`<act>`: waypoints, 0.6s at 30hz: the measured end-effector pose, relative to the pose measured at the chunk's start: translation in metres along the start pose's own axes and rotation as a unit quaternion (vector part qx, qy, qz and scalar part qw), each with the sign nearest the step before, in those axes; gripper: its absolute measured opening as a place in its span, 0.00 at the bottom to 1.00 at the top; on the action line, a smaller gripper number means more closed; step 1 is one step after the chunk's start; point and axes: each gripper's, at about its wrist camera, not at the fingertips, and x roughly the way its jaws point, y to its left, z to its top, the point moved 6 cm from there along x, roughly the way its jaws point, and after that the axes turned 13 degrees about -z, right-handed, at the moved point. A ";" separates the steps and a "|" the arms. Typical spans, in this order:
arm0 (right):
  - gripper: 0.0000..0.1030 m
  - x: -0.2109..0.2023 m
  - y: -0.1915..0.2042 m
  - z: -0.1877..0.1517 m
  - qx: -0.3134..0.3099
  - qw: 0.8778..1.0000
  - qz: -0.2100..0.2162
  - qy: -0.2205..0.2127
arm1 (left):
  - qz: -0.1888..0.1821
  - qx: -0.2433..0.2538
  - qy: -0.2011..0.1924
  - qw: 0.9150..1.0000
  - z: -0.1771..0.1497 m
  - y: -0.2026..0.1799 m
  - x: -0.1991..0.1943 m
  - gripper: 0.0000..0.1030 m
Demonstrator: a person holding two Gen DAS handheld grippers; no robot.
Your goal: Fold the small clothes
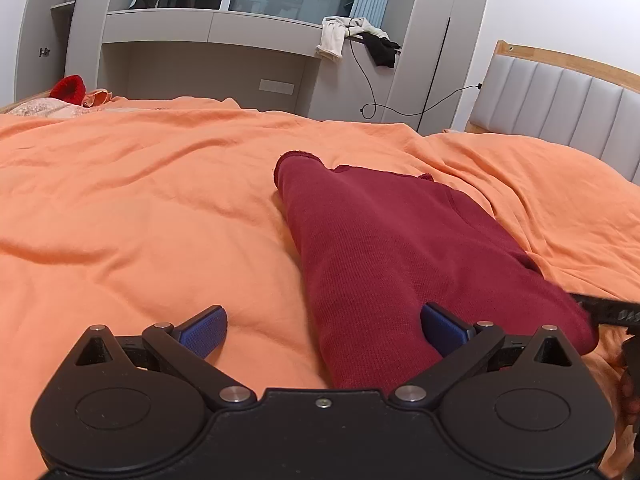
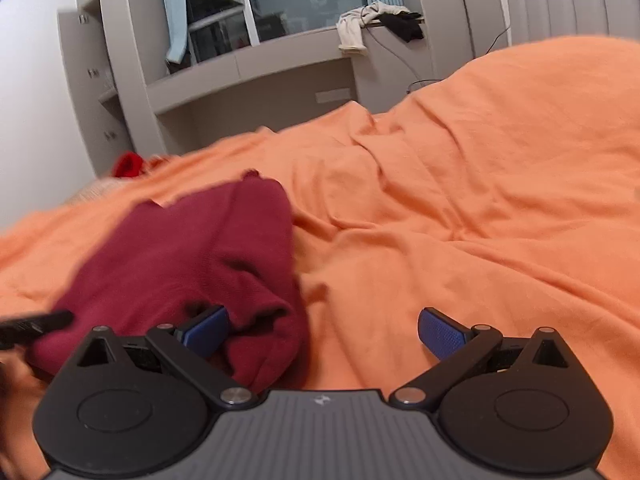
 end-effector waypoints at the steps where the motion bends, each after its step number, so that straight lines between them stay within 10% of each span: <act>1: 1.00 -0.002 -0.002 0.002 0.022 0.999 0.029 0.007 | -0.001 -0.002 0.000 1.000 0.000 0.000 0.000 1.00; 7: 1.00 0.002 -0.004 0.005 0.144 0.972 0.175 0.062 | -0.004 -0.005 -0.001 1.000 -0.001 0.001 0.000 1.00; 18: 1.00 0.032 0.001 -0.002 0.185 0.966 0.158 0.084 | -0.003 -0.005 -0.001 1.000 -0.001 0.001 -0.001 1.00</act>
